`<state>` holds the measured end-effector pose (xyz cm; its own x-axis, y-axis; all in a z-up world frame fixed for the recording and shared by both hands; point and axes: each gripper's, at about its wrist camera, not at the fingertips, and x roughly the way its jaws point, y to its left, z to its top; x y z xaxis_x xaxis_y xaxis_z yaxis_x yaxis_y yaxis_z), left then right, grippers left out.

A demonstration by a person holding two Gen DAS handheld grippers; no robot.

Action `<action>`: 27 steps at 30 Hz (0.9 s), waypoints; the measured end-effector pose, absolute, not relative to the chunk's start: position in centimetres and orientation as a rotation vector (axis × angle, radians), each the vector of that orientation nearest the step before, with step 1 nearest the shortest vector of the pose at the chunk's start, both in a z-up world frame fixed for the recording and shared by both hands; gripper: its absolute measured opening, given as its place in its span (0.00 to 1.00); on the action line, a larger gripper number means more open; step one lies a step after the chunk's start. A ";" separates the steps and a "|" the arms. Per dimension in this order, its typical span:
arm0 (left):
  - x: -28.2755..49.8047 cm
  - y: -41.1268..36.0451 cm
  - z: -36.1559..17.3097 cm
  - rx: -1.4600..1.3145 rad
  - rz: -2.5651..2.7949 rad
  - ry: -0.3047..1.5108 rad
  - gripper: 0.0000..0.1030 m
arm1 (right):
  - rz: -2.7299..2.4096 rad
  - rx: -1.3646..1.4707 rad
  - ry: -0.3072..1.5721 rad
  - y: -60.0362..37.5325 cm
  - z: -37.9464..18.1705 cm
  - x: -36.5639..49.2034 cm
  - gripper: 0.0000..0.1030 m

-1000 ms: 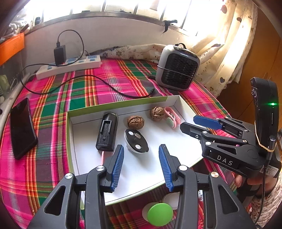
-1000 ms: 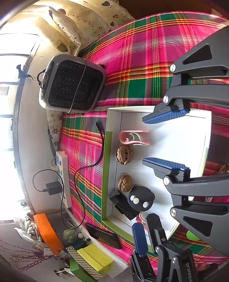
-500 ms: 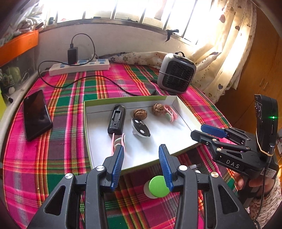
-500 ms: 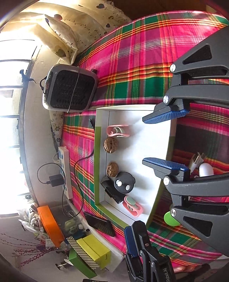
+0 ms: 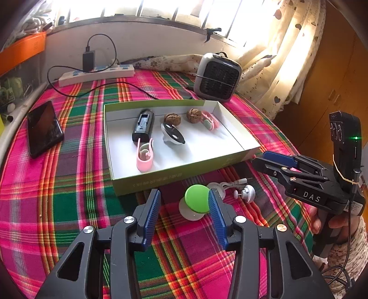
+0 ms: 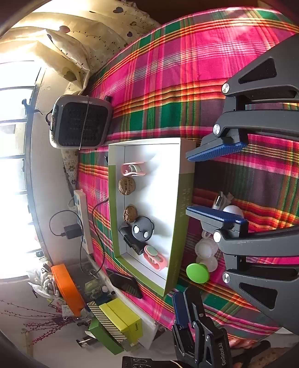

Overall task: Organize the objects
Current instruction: 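Move left gripper to the green-topped round object while right gripper approaches the white egg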

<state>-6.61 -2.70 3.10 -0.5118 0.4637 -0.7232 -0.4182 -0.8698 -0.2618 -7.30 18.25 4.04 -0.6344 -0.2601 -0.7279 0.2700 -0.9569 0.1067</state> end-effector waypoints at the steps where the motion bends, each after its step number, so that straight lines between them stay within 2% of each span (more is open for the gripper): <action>1: -6.5 -2.6 3.0 -1.153 2.357 -0.072 0.41 | -2.602 1.162 0.014 18.4 3.9 -7.2 0.46; 27: -7.8 -0.5 1.4 -1.194 2.338 -0.055 0.41 | -2.527 1.187 -0.027 18.1 2.4 -4.7 0.47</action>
